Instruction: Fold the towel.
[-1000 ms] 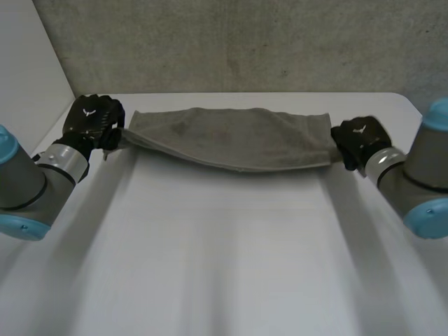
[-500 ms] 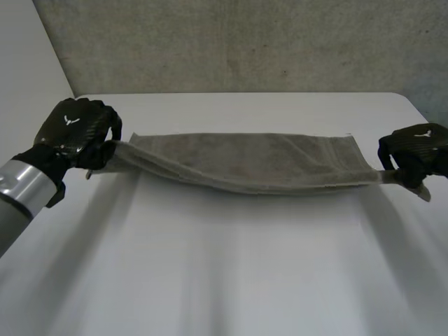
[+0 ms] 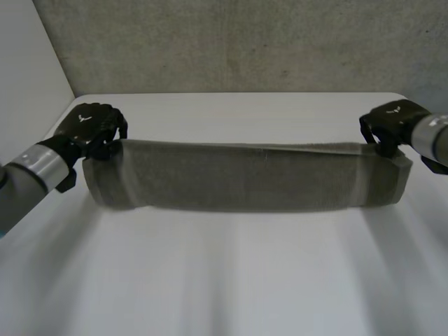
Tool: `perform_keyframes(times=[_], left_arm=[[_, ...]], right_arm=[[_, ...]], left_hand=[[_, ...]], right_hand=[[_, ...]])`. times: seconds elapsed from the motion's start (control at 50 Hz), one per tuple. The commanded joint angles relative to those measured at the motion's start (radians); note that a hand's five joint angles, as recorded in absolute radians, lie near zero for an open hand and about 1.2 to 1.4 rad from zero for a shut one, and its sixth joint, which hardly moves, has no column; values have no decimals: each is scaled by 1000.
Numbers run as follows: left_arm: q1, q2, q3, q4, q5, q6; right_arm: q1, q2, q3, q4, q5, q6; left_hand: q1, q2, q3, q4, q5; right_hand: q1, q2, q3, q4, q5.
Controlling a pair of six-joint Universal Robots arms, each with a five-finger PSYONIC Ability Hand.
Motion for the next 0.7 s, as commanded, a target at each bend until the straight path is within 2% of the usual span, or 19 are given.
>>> perform_keyframes(times=[0.02, 0.06, 0.12, 0.24, 0.34, 0.36, 0.38, 0.4, 0.42, 0.44, 0.46, 0.48, 0.5, 0.6, 0.7], left_arm=[[-26, -217, 254, -42, -28, -5], [-32, -319, 369, -58, -76, -5], [-42, -402, 461, -61, -100, -7], [-60, -534, 598, -62, -108, -8], [-62, -574, 639, -62, -110, -8], [-63, -591, 652, -62, -110, -8], [-65, -597, 656, -61, -110, -8], [-65, -597, 656, -61, -110, -8], [-74, -601, 659, -58, -110, -10], [-74, -601, 659, -58, -110, -10], [-80, -601, 661, -56, -111, -10], [-80, -601, 661, -56, -111, -10], [-83, -598, 661, -55, -120, -11], [-85, -585, 659, -56, -143, -19], [-89, -523, 627, -65, -154, -30]], right_arm=[[36, 194, -258, -1, 75, 19], [55, 272, -348, -1, 92, 29], [65, 335, -413, -1, 119, 29], [82, 416, -470, -12, 143, 29], [87, 451, -488, -68, 162, 29], [87, 456, -484, -87, 175, 29], [87, 456, -484, -87, 175, 29], [88, 458, -476, -103, 188, 29], [88, 458, -476, -104, 189, 29], [88, 459, -471, -120, 202, 29], [91, 464, -470, -136, 222, 30], [92, 464, -470, -136, 222, 30], [98, 465, -467, -148, 242, 30], [124, 447, -457, -159, 278, 36], [136, 326, -341, -160, 270, 131]], left_hand=[[120, 43, 48, 32, 84], [120, 43, 48, 32, 84], [120, 43, 48, 32, 84], [120, 43, 48, 32, 84], [120, 43, 48, 32, 84], [-4, -82, -77, -93, -41], [-305, -382, -377, -393, -342], [-308, -385, -380, -396, -345], [-683, -760, -755, -771, -720], [-687, -764, -759, -775, -723], [-1001, -1078, -1073, -1089, -1037], [-1004, -1081, -1076, -1092, -1040], [-1085, -1162, -1157, -1174, -1122], [-1086, -1163, -1158, -1174, -1123], [-1086, -1163, -1158, -1174, -1123]], right_hand=[[77, 91, 72, 59, 63], [77, 91, 72, 59, 63], [77, 91, 72, 59, 63], [77, 91, 72, 59, 63], [77, 91, 72, 59, 63], [77, 91, 72, 59, 63], [77, 91, 72, 59, 63], [-233, -219, -238, -251, -247], [-236, -222, -241, -254, -250], [-530, -515, -535, -548, -544], [-879, -864, -883, -896, -892], [-882, -868, -887, -900, -896], [-1145, -1130, -1150, -1163, -1159], [-1145, -1130, -1150, -1163, -1159], [-1145, -1130, -1150, -1163, -1159]])
